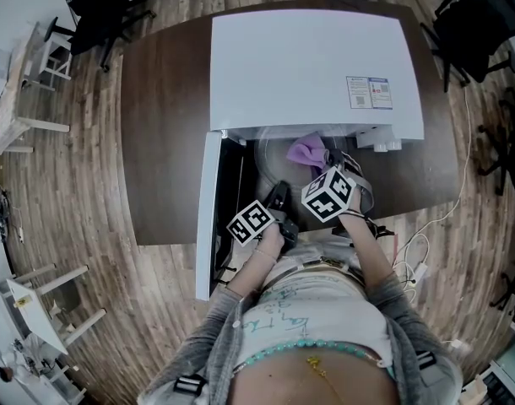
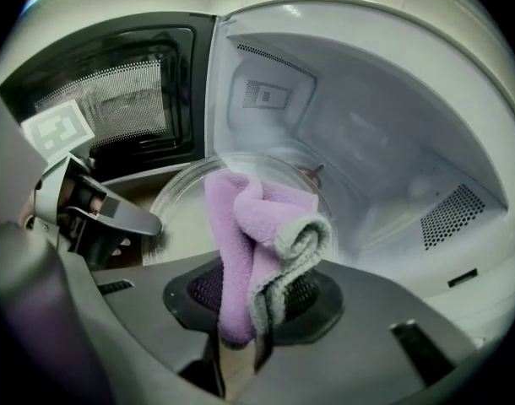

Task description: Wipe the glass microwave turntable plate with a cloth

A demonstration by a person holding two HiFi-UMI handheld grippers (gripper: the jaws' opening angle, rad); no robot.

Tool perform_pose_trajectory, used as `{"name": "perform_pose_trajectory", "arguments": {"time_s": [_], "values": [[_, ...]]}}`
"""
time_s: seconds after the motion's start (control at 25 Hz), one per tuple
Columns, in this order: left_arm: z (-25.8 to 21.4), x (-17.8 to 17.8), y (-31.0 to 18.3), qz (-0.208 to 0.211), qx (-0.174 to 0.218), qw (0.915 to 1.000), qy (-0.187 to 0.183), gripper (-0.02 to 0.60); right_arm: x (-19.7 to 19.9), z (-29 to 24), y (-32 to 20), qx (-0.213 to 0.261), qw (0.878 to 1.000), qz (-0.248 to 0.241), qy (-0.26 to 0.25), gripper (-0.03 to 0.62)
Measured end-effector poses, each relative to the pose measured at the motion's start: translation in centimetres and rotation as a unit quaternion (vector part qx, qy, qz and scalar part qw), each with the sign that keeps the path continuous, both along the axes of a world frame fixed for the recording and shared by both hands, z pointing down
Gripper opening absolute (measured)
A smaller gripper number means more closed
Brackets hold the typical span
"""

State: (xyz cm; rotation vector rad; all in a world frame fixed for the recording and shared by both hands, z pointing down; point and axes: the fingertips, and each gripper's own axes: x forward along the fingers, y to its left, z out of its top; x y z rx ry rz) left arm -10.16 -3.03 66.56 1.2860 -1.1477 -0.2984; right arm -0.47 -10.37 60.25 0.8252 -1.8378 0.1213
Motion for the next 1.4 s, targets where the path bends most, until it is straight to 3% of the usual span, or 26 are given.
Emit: {"name": "perform_pose_trajectory", "arguments": {"time_s": [0.36, 1.4], "values": [[0.0, 0.3, -0.1, 0.021, 0.002, 0.9995, -0.023, 0.087, -0.7, 0.8, -0.9, 0.021, 0.999, -0.017, 0.022, 0.109], [0.0, 0.2, -0.1, 0.027, 0.000, 0.9994, -0.020, 0.091, -0.7, 3.1, 1.8, 0.006, 0.997, -0.042, 0.057, 0.109]]}}
